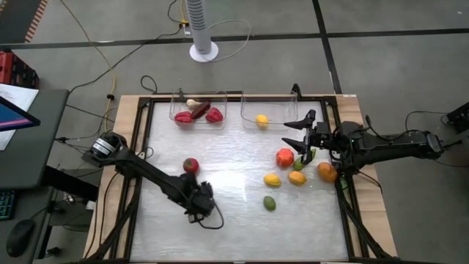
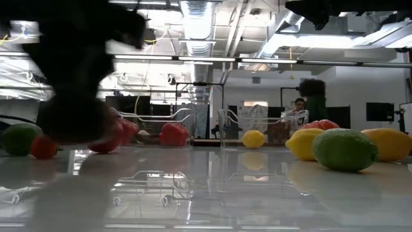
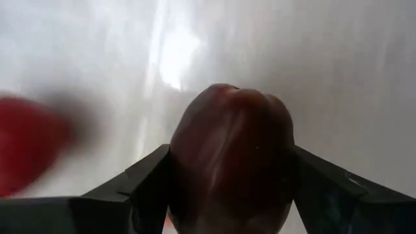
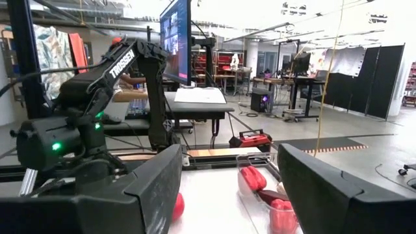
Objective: Sort produce into baskets
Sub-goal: Put the apple in the container
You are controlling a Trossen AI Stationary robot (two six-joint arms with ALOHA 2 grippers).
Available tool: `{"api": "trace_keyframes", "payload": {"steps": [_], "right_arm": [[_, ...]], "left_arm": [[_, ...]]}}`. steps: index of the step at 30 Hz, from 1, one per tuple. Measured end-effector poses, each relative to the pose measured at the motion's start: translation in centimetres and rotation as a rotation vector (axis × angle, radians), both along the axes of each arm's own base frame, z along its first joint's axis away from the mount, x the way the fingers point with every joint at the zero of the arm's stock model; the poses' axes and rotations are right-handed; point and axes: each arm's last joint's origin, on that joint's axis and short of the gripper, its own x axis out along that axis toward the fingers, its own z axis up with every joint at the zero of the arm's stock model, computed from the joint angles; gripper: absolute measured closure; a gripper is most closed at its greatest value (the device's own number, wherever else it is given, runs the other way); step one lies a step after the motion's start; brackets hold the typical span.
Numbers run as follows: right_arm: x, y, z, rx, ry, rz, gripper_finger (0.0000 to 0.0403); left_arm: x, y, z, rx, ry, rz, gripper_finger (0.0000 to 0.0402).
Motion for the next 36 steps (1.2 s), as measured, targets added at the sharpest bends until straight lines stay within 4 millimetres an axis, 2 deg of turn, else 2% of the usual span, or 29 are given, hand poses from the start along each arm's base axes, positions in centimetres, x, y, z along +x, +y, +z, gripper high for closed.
{"api": "trace_keyframes", "payload": {"steps": [5, 13, 19, 23, 26, 30, 36], "right_arm": [[-0.1, -0.1, 0.1, 0.036, -0.019, -0.013, 0.0122], [-0.1, -0.1, 0.1, 0.033, -0.017, -0.024, 0.0122], [-0.1, -0.1, 0.1, 0.010, -0.011, -0.030, 0.0122], [-0.1, -0.2, 0.1, -0.008, -0.007, -0.041, 0.0122], [-0.1, -0.4, 0.1, -0.018, -0.007, -0.057, 0.0122], [-0.1, -0.8, 0.2, -0.021, -0.011, -0.082, 0.0122], [-0.2, -1.1, 0.2, -0.015, -0.016, -0.094, 0.0122]], "left_arm": [[3.1, 3.3, 1.4, 0.064, -0.143, -0.058, 0.0150], [8.1, 13.0, 3.2, 0.166, -0.488, -0.049, 0.0150], [9.2, 20.6, 4.9, 0.269, -0.712, 0.076, 0.0150], [9.1, 24.4, 6.0, 0.296, -0.848, 0.137, 0.0150], [8.9, 26.3, 6.8, 0.311, -0.935, 0.170, 0.0150], [8.8, 27.4, 7.5, 0.337, -1.009, 0.191, 0.0150], [10.2, 28.1, 6.0, 0.334, -1.002, 0.194, 0.0150]]}}
